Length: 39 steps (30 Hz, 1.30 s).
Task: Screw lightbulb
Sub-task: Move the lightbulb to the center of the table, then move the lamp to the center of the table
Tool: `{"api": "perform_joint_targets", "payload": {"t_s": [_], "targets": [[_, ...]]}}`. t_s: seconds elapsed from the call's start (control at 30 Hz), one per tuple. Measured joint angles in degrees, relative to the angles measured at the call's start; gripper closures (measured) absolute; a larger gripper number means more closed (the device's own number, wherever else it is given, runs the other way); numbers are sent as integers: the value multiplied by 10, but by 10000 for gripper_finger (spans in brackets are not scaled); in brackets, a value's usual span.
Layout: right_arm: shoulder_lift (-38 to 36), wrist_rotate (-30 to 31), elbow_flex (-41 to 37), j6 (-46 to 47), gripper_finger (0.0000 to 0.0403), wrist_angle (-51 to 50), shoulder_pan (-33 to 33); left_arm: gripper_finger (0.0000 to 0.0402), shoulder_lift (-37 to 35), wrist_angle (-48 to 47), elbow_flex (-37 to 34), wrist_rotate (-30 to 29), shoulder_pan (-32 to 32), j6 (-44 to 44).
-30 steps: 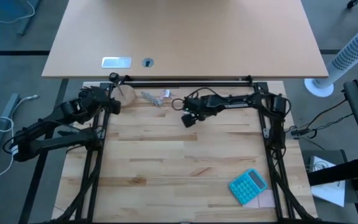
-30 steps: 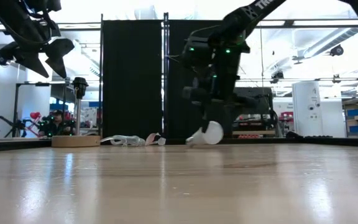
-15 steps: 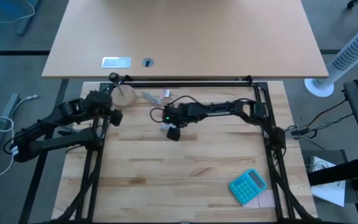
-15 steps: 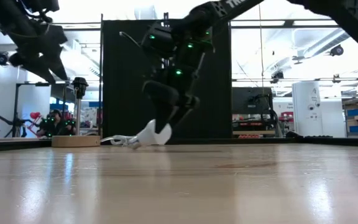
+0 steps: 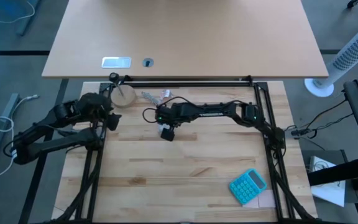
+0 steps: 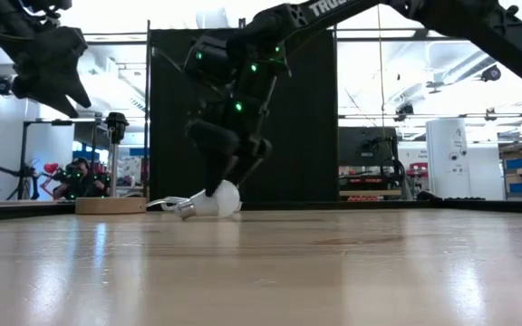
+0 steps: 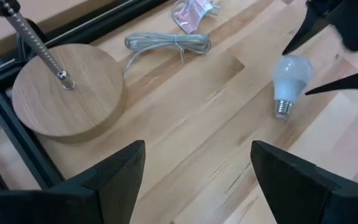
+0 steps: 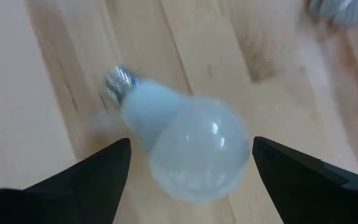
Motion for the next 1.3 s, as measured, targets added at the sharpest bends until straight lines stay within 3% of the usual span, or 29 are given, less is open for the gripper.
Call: {"api": "perform_joint_targets", "payload": {"t_s": [0.23, 0.5, 0.67, 0.87, 1.1, 1.2, 1.3], "targets": [[-44, 0, 3, 17, 68, -39, -1, 118, -17, -12, 18, -13, 0, -25], [-129, 13, 2, 59, 68, -25, -18, 118, -38, -3, 21, -158, 0, -135], [-179, 92, 2, 56, 68, -18, -32, 118, -98, 98, -9, -198, 0, -90], [-232, 152, -8, 54, 69, -14, -39, 118, -179, 190, -99, -207, 0, -65], [-245, 166, -10, 61, 69, -13, -37, 118, -166, 380, -220, -213, 0, 44], [-245, 166, -10, 61, 70, -13, -36, 118, -139, 466, -262, -254, 0, 36], [-245, 166, -11, 61, 69, -27, -33, 118, -116, 504, -290, -366, 0, 15]]}}
